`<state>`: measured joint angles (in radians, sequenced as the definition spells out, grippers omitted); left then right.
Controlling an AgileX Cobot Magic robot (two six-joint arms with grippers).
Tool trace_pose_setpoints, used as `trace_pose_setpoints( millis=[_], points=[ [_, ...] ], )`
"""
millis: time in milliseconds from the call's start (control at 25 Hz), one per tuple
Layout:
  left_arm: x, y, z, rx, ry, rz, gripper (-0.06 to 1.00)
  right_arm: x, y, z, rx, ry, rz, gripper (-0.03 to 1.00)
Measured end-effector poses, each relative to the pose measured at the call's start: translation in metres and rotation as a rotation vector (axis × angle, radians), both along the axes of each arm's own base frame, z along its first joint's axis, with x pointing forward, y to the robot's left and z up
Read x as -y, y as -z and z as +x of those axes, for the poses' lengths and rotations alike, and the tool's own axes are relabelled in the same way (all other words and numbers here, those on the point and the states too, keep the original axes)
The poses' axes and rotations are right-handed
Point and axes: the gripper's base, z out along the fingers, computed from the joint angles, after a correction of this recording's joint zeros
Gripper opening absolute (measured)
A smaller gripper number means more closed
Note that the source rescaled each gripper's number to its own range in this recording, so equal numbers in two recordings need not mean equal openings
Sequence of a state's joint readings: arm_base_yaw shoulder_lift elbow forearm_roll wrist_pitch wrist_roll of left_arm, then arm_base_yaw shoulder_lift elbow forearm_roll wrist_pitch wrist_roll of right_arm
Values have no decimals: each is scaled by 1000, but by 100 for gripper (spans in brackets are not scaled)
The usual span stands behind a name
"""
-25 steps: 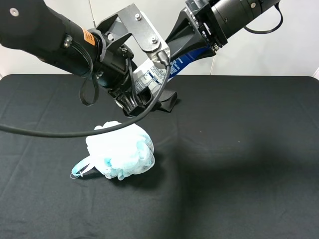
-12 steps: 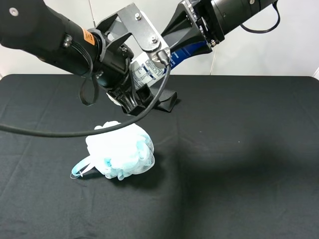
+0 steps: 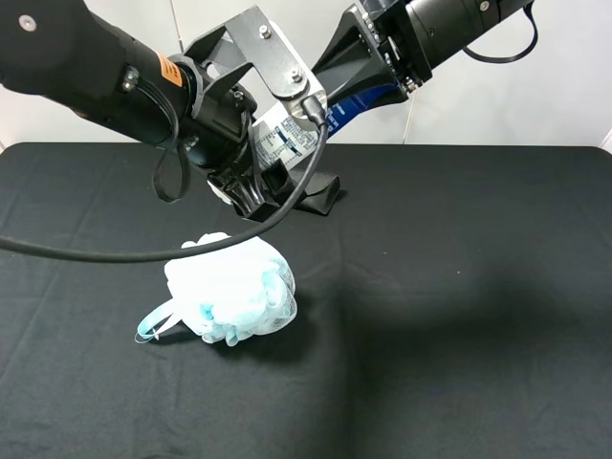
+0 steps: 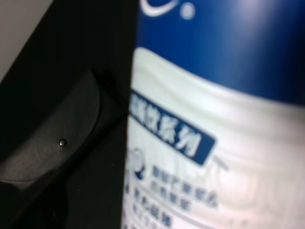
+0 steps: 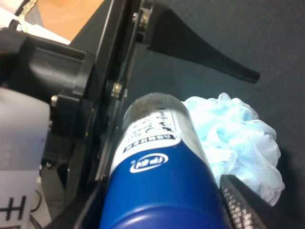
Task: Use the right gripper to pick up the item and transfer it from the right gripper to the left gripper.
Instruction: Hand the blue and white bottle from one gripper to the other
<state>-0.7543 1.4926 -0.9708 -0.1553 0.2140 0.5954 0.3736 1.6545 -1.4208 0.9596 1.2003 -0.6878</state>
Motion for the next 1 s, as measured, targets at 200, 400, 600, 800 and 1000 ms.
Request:
trace_pose_setpoints(
  millis=[200, 400, 600, 800, 1000],
  points=[
    [0, 0, 0, 0, 0, 0, 62, 0, 0, 2, 14, 18, 2, 0],
    [0, 0, 0, -2, 5, 8, 1, 0, 0, 2, 16, 22, 5, 0],
    [0, 1, -1, 4, 25, 25, 2, 0, 0, 2, 18, 19, -1, 0],
    [0, 1, -1, 7, 27, 26, 2, 0, 0, 3, 20, 20, -3, 0],
    [0, 0, -1, 13, 26, 21, 2, 0, -2, 3, 31, 20, -6, 3]
  ],
)
